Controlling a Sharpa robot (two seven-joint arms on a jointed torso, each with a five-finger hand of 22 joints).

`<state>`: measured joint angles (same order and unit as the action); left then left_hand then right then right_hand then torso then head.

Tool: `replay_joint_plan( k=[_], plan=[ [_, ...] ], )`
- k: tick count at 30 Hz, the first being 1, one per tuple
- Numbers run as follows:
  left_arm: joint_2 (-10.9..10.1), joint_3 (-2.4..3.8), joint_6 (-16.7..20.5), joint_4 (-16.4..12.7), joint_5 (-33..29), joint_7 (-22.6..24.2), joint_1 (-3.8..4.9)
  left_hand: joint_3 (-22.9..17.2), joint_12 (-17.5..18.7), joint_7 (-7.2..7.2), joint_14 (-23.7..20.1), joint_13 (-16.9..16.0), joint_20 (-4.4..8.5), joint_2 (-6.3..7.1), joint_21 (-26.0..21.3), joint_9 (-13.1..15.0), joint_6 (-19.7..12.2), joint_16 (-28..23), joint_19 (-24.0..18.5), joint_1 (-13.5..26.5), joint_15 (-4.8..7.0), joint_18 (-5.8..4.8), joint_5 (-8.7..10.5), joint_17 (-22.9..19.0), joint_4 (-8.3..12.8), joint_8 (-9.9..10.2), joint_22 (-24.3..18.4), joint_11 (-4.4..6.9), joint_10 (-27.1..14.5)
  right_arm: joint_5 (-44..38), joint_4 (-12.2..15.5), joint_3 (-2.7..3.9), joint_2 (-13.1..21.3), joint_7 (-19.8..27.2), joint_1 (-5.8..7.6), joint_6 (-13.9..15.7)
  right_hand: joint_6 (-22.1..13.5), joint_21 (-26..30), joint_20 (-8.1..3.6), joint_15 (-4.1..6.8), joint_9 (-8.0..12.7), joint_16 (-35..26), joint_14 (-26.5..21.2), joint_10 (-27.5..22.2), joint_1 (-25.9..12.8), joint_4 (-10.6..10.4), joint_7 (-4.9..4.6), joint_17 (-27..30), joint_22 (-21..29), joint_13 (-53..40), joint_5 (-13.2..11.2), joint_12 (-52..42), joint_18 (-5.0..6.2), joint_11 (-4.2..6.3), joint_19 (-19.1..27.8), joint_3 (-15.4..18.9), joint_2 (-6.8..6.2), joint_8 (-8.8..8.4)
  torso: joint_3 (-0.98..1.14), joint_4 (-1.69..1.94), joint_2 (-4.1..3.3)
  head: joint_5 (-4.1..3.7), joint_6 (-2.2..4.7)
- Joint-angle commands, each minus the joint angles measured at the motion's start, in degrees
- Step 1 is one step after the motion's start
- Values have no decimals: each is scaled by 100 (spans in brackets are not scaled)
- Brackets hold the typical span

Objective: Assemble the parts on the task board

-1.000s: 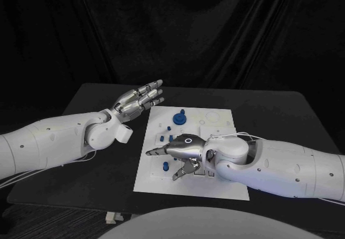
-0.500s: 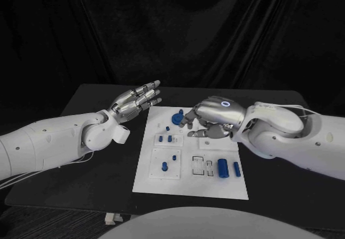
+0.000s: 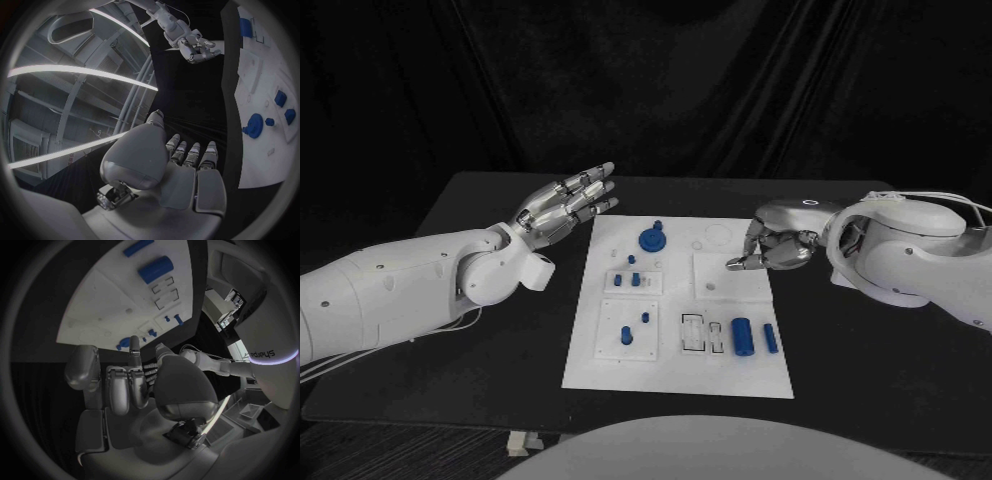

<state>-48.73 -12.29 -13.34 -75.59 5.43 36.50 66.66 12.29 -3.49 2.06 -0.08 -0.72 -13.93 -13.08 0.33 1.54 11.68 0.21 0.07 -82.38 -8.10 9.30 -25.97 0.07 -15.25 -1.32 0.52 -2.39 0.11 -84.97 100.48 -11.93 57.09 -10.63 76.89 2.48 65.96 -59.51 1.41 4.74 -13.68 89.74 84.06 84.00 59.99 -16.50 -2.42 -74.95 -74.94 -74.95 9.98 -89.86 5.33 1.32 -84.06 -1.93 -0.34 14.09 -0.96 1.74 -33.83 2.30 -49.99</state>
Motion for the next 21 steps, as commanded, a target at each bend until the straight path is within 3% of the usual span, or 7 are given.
replay_joint_plan(
  k=[1, 6, 10, 14, 21],
  plan=[
    [28, 7, -56, 1, -12, 62, -10, -37, -23, 42, 8, -1, -33, -35, -16, 9, 13, -21, 5, -12, -42, 48, -23, -7, 0, -35, 9, -53, -3, 268, 8, 2, 21, -1125, -42, -924, 80, -158, -54, 57, -75, 26, 594, 600, -263, 1, 26, -1505, -878, -1505, -3, -14, -48, 67, -108, 89, 83, 19, -20, 1, 34, -67, -1],
    [46, 7, -78, 3, -12, 57, -16, -37, -23, 42, 8, -1, -33, -35, -16, 9, 13, -21, 5, -12, -42, 48, -23, -7, 0, -35, 9, -53, -3, 469, -21, 2, -23, -1464, -102, -1244, 281, -370, -81, 90, -221, 26, 594, 600, -642, -6, 82, -1505, -900, -1505, -325, -14, -67, 94, -99, 259, 159, 41, -6, -4, 33, -82, -1],
    [49, 7, -87, 8, -12, 52, -19, -37, -23, 42, 8, -1, -33, -35, -16, 9, 13, -21, 5, -12, -42, 48, -23, -7, 0, -35, 9, -53, -3, 584, -39, 2, -71, -1621, -172, -1378, 456, -274, -94, 113, -322, 26, 594, 600, -829, -7, 130, -1505, -867, -1505, -489, -14, -42, 128, -32, 348, 198, 84, -14, -9, 29, -58, -1],
    [49, 7, -99, 12, -12, 52, -27, -44, -22, 43, 8, -1, -43, -42, -15, 8, 10, -21, 6, -13, -47, 51, -26, -7, 2, -33, 11, -69, -2, 637, -50, 2, -121, -1671, -263, -1334, 541, -311, -108, 133, -383, 26, 594, 600, -873, 0, 158, -1505, -870, -1505, -572, -14, -43, 154, -18, 385, 198, 105, -14, 1, 28, -64, -1],
    [52, 7, -93, 15, -12, 44, -51, -49, -24, 42, 8, -1, -49, -47, -14, 7, 7, -21, 7, -14, -50, 53, -27, -7, 3, -33, 13, -80, -2, 640, -33, 3, -206, -1683, -453, -1153, 768, -611, -192, 234, -674, -18, 578, 600, -693, 71, 260, -1434, -921, -1505, -602, -14, -80, 241, -53, 412, 122, 255, -20, 3, 30, -68, -1]
  ],
)
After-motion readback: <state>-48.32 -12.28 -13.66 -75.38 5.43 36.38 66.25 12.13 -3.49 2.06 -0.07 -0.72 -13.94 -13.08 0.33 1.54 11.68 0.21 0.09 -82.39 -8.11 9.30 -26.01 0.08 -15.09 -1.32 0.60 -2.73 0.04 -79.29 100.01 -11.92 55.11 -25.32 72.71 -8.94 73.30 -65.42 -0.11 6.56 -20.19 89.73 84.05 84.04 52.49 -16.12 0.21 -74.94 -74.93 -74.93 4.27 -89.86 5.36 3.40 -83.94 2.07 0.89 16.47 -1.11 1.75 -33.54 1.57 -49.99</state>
